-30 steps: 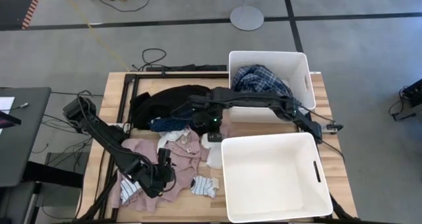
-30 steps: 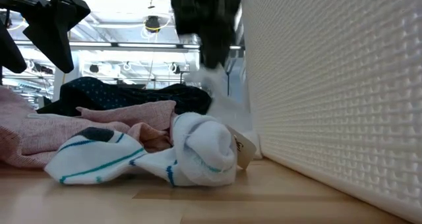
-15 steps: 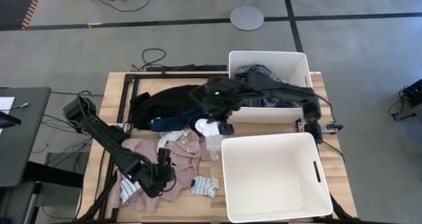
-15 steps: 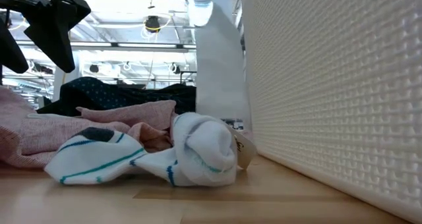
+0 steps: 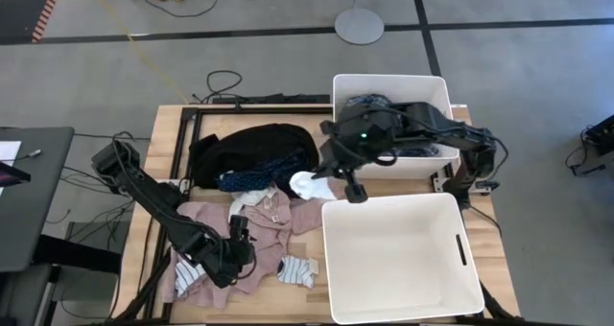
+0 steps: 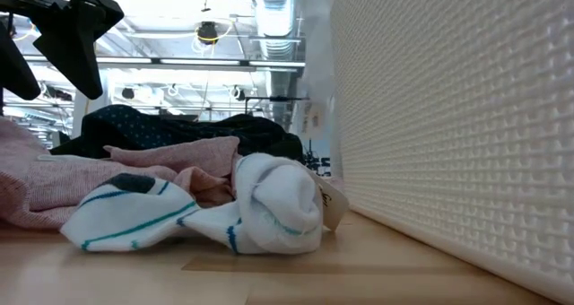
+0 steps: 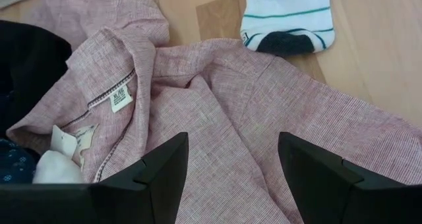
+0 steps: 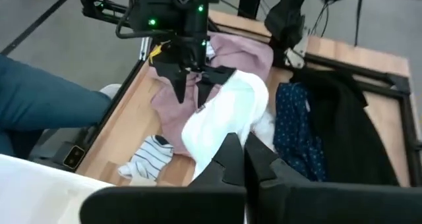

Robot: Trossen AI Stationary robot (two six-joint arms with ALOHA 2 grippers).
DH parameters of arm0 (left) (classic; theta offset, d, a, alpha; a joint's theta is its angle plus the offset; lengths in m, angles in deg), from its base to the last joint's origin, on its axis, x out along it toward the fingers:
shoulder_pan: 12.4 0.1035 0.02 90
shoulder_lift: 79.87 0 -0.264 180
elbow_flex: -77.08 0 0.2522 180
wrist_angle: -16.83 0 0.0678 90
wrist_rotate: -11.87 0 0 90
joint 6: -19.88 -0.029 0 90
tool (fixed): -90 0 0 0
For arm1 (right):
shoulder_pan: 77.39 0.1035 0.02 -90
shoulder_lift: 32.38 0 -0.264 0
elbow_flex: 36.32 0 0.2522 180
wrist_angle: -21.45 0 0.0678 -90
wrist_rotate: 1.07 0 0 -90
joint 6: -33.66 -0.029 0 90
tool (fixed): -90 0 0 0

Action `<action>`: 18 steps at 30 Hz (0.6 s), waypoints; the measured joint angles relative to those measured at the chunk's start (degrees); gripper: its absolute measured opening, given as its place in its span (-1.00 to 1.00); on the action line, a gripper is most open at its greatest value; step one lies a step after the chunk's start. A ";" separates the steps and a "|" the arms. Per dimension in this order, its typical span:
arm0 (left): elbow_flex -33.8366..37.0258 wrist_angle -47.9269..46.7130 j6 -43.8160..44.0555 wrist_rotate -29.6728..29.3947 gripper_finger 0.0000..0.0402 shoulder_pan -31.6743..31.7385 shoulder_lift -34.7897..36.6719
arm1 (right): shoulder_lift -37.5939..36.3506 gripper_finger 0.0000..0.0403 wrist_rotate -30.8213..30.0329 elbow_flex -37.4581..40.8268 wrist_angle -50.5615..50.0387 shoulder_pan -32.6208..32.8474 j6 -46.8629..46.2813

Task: Sort clothes
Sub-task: Put the white sock into the bottom white laundry bin

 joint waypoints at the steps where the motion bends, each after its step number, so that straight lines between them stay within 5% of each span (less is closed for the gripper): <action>1: 0.00 0.00 0.02 0.00 0.14 0.02 0.00 | -0.48 -1.00 -0.60 0.00 0.02 0.45 0.19; 18: 0.00 0.02 1.43 0.01 0.14 0.03 0.00 | -9.15 -1.00 -8.65 0.02 -0.47 12.48 4.33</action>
